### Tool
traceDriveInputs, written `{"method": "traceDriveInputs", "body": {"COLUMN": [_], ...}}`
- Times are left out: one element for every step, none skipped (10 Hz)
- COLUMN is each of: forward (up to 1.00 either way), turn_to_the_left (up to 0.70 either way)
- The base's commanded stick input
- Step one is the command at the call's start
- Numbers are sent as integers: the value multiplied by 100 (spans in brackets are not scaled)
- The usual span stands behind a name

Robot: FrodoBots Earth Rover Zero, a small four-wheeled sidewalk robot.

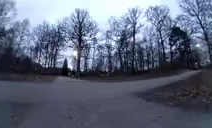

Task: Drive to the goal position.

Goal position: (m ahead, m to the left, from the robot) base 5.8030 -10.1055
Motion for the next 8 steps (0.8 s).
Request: {"method": "traceDriveInputs", "body": {"forward": [70,70,70,70,70,70,70,70], "turn_to_the_left": [0,0,0,0,0,0,0,0]}}
